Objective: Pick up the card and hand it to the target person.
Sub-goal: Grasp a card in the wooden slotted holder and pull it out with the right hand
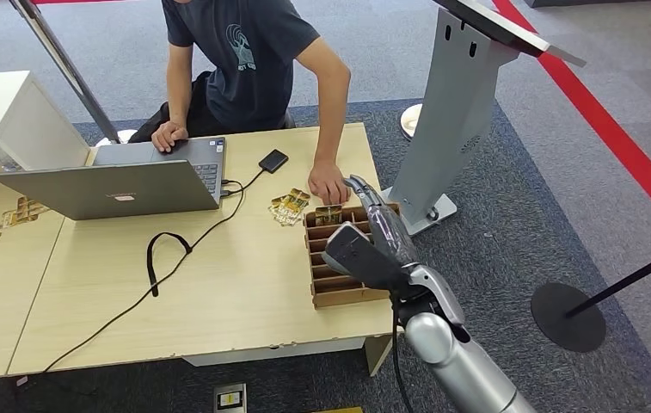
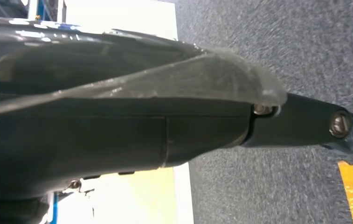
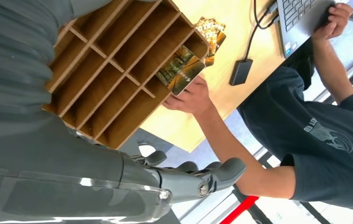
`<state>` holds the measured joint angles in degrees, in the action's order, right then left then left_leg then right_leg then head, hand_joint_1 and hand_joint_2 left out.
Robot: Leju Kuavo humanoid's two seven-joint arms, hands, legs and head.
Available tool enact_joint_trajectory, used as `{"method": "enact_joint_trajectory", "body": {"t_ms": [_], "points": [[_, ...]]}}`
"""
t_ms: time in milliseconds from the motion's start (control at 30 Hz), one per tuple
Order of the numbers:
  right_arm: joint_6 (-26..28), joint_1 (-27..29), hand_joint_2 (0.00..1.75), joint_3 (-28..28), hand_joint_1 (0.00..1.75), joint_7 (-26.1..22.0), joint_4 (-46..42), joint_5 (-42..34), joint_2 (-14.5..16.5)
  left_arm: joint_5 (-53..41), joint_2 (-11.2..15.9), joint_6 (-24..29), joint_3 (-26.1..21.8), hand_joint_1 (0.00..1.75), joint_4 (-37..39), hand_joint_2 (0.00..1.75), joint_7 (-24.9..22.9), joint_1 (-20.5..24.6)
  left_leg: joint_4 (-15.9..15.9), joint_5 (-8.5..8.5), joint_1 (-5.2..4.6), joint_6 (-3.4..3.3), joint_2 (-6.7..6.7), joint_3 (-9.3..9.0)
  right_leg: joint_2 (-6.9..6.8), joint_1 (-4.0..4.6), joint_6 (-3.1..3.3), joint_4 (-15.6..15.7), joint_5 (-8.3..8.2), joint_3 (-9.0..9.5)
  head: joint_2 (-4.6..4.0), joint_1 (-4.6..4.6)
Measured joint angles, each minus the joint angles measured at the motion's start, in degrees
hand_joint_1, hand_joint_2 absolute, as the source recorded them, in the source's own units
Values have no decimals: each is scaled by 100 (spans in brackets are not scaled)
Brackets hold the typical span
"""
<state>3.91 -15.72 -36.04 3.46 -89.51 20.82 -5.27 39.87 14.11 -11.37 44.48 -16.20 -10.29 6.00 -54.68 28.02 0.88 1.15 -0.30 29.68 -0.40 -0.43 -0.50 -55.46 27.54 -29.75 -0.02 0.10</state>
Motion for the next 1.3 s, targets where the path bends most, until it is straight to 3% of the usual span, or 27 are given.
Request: {"method": "enact_joint_trajectory", "body": {"t_ms": [400,1000,1200,1300], "points": [[378,-639,175,-434,0,201,903,1261,471,307,-97,102,-49,0,0,0,-159,-3,0,0,0,0,0,1,0,0,0,-2,0,-1,0,0],[512,-1246,175,-891,0,393,2063,1735,852,334,-182,61,-196,0,0,0,-260,-16,0,0,1,0,-1,1,0,1,0,-2,0,-2,0,-1],[766,-1271,175,-912,26,715,2324,1941,832,258,-182,8,-197,0,0,0,-273,-20,0,0,1,0,0,1,0,1,0,-1,0,-3,0,0],[884,-1272,175,-903,49,812,2420,2021,812,249,-182,4,-197,0,0,0,-273,-27,-1,0,1,1,1,1,0,1,0,-1,0,-4,0,0]]}}
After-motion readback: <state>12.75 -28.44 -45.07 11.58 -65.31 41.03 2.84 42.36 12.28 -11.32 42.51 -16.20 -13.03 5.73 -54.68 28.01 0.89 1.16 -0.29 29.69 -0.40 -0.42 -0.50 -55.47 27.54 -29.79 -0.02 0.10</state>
